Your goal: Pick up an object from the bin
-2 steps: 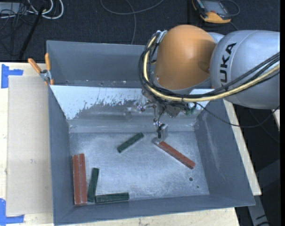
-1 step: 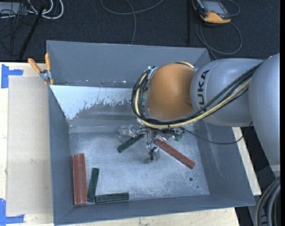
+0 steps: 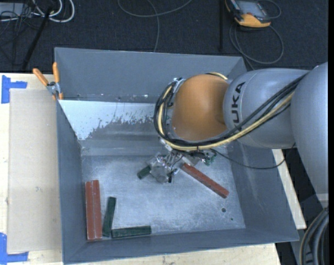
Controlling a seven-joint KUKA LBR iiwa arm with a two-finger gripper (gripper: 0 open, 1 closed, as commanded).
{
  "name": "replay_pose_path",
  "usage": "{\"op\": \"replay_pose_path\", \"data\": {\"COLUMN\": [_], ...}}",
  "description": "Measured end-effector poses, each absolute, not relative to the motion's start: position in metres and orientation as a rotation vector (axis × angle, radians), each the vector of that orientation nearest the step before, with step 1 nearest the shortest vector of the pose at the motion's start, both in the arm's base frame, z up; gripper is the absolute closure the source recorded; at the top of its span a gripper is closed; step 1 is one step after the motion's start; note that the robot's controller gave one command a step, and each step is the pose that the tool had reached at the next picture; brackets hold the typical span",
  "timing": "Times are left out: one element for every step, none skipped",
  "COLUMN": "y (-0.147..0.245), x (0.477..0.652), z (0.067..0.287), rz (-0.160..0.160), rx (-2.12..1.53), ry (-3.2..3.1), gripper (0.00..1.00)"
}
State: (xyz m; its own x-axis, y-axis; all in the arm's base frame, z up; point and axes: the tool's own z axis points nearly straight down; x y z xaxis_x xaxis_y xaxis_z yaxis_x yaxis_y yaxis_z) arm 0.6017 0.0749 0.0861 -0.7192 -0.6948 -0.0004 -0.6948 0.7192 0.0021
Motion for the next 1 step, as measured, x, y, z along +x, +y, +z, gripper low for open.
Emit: {"op": "replay_pose_path", "data": {"y": [0.0749], "x": [0.6016], "z": [0.0860], "rz": [-0.003], "rx": [1.176], "ry": [-2.912], "gripper": [0.00]}}
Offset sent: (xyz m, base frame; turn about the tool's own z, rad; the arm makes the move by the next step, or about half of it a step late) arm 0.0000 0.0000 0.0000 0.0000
